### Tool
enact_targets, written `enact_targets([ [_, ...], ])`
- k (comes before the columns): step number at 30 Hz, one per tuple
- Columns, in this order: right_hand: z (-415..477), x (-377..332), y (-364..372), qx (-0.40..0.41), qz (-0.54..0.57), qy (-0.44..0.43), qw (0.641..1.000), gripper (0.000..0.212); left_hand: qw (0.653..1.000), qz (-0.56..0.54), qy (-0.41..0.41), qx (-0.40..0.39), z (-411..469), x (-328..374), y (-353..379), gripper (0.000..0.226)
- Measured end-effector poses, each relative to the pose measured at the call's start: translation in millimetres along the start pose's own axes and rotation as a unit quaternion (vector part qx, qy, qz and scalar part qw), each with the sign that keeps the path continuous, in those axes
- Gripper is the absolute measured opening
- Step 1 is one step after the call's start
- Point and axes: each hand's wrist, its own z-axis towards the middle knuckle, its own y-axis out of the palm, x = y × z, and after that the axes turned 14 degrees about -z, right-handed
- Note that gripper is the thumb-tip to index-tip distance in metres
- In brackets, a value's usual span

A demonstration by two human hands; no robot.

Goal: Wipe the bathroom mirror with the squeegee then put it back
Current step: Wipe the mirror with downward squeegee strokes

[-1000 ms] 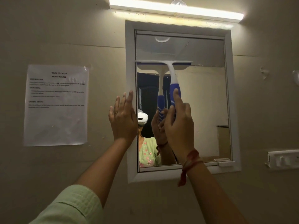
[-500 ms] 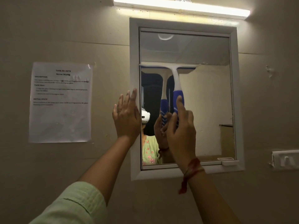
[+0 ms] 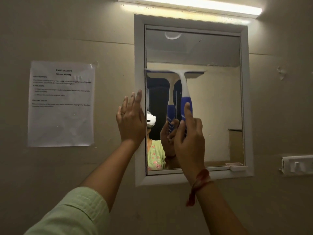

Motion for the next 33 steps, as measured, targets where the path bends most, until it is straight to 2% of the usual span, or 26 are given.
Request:
enact_targets([
  [3, -5.7, 2.3, -2.8, 0.0, 0.001, -0.004, 1.0, 0.049, 1.0, -0.003, -0.001, 0.003, -0.3, -0.7, 0.6, 0.047],
  [9, 37.4, -4.9, 1.8, 0.021, -0.007, -0.003, 1.0, 0.05, 1.0, 0.002, 0.003, 0.004, -0.4, -1.5, 1.3, 0.047],
  [17, -27.1, 11.0, -3.0, -0.013, 0.017, 0.001, 1.0, 0.053, 1.0, -0.002, 0.0, 0.006, -1.2, -0.1, 1.2, 0.047],
  [24, 16.4, 4.6, 3.8, 0.008, 0.002, -0.008, 1.0, 0.053, 1.0, 0.002, 0.0, 0.01, -1.2, 0.1, 1.4, 0.047],
  [33, -48.7, 18.2, -1.7, -0.033, 0.037, 0.003, 0.999, 0.054, 1.0, -0.009, 0.01, 0.018, -1.8, -1.9, 3.3, 0.047],
])
